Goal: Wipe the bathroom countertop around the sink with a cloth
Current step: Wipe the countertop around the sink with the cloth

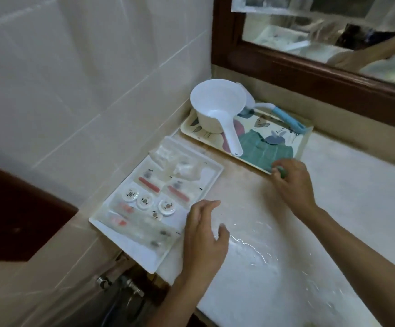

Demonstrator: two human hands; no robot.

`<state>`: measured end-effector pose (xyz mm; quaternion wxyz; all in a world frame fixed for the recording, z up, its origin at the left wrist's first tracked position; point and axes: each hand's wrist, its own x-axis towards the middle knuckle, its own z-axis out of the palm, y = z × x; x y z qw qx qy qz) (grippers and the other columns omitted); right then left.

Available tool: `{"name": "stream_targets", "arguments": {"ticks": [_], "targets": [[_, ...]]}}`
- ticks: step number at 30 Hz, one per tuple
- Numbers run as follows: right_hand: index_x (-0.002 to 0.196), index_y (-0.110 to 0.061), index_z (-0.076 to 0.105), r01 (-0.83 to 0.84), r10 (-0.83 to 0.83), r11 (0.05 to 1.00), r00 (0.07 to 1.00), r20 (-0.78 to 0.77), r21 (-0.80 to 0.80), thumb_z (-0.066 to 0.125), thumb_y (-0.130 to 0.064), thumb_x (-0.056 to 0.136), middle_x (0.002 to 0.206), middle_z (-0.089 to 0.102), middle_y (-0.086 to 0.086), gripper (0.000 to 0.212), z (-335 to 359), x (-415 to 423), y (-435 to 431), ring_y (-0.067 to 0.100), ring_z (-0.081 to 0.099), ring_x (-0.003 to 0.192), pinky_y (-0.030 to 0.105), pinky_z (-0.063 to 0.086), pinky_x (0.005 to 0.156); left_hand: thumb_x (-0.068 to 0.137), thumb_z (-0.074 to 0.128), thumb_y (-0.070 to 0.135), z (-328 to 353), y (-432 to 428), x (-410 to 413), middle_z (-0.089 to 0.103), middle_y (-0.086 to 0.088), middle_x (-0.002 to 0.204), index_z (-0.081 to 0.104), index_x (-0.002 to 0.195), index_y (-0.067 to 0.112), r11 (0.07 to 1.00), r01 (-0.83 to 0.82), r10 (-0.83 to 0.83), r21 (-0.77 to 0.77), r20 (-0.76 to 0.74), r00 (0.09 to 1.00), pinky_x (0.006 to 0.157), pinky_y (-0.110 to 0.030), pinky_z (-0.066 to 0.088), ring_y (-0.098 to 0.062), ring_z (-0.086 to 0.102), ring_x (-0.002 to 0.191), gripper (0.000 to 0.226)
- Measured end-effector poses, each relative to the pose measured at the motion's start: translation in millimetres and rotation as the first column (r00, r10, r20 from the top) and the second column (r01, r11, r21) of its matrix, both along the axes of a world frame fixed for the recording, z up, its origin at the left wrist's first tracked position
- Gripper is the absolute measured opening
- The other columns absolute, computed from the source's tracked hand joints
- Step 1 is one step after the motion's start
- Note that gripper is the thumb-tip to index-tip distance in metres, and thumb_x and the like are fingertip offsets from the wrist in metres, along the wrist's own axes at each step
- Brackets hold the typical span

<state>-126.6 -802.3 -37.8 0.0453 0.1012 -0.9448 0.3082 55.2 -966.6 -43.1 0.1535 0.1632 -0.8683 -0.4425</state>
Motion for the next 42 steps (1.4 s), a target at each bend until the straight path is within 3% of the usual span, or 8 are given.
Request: {"name": "stream_targets", "arguments": {"ticks": [6, 11, 14, 18, 23, 30, 39, 42], "targets": [[0.138, -0.007, 0.041, -0.080, 0.027, 0.959, 0.981, 0.194, 0.272, 0.058, -0.032, 0.089, 0.139, 0.046, 0.015, 0.058, -4, -70, 6, 0.033, 0.042, 0.124, 0.042, 0.038, 0.100, 0.084, 0.044, 0.038, -45, 36, -33, 0.043, -0.005, 0.151, 0.053, 0.137, 0.018, 0.864, 0.252, -0.141, -0.435, 0.272, 0.952, 0.097, -0.040, 0.046, -0.023, 0.044, 0.137, 0.057], [0.132, -0.016, 0.043, -0.160, 0.025, 0.887, 0.953, 0.301, 0.434, 0.064, -0.046, 0.085, 0.135, 0.046, 0.014, 0.060, 1, -96, -1, 0.035, 0.039, 0.124, 0.048, 0.035, 0.098, 0.087, 0.044, 0.040, -59, 37, -33, 0.033, -0.001, 0.158, 0.050, 0.142, 0.020, 0.830, 0.235, -0.100, -0.505, 0.280, 0.955, 0.105, -0.038, 0.038, -0.019, 0.030, 0.145, 0.058], [0.100, -0.023, 0.048, -0.178, 0.017, 0.896, 0.929, 0.369, 0.406, 0.066, -0.039, 0.086, 0.127, 0.052, 0.012, 0.028, 7, -98, -6, 0.035, 0.042, 0.120, 0.048, 0.033, 0.097, 0.087, 0.045, 0.040, -60, 37, -33, 0.034, 0.000, 0.157, 0.050, 0.141, 0.021, 0.834, 0.228, -0.101, -0.502, 0.266, 0.959, 0.105, -0.037, 0.037, -0.018, 0.029, 0.146, 0.058], [0.067, -0.020, 0.040, -0.127, 0.003, 0.932, 0.939, 0.343, 0.338, 0.063, -0.020, 0.084, 0.128, 0.054, 0.014, 0.029, 15, -90, -10, 0.034, 0.046, 0.115, 0.043, 0.034, 0.093, 0.088, 0.046, 0.042, -63, 35, -32, 0.033, 0.002, 0.158, 0.050, 0.141, 0.023, 0.846, 0.219, -0.103, -0.487, 0.255, 0.962, 0.107, -0.035, 0.033, -0.015, 0.027, 0.146, 0.057], [0.081, -0.017, 0.050, 0.004, -0.001, 1.000, 0.972, 0.235, -0.013, 0.059, -0.006, 0.076, 0.086, 0.058, 0.010, 0.015, 33, -61, 0, 0.032, 0.057, 0.085, 0.029, 0.036, 0.056, 0.088, 0.044, 0.043, -65, 34, -31, 0.034, 0.004, 0.157, 0.051, 0.141, 0.024, 0.852, 0.225, -0.115, -0.472, 0.250, 0.961, 0.108, -0.033, 0.032, -0.013, 0.027, 0.146, 0.057], [0.078, -0.016, 0.050, 0.297, -0.197, 0.888, 0.936, 0.293, -0.351, 0.067, -0.007, 0.077, 0.082, 0.062, 0.005, 0.019, 57, 30, 51, 0.021, 0.058, 0.073, 0.032, 0.048, 0.059, 0.086, 0.040, 0.044, -62, 32, -31, 0.041, 0.001, 0.153, 0.057, 0.136, 0.021, 0.862, 0.229, -0.144, -0.452, 0.215, 0.966, 0.105, -0.039, 0.037, -0.019, 0.037, 0.142, 0.058], [0.076, -0.012, 0.052, 0.753, -0.543, 0.550, 0.651, 0.530, -0.362, 0.071, -0.004, 0.079, 0.082, 0.063, 0.013, 0.020, 28, 147, 182, 0.025, 0.057, 0.067, 0.030, 0.041, 0.055, 0.082, 0.025, 0.051, -59, 33, -32, 0.037, -0.003, 0.155, 0.054, 0.138, 0.017, 0.872, 0.245, -0.148, -0.424, 0.248, 0.957, 0.107, -0.045, 0.035, -0.024, 0.033, 0.144, 0.072], [0.086, -0.011, 0.056, 0.808, -0.615, 0.532, 0.575, 0.539, -0.255, 0.068, -0.012, 0.081, 0.088, 0.064, 0.012, 0.013, 16, 176, 202, 0.023, 0.057, 0.074, 0.033, 0.045, 0.061, 0.082, 0.029, 0.049, -57, 34, -31, 0.038, -0.004, 0.155, 0.054, 0.138, 0.016, 0.869, 0.255, -0.155, -0.425, 0.255, 0.954, 0.107, -0.047, 0.033, -0.024, 0.032, 0.144, 0.069]]}}
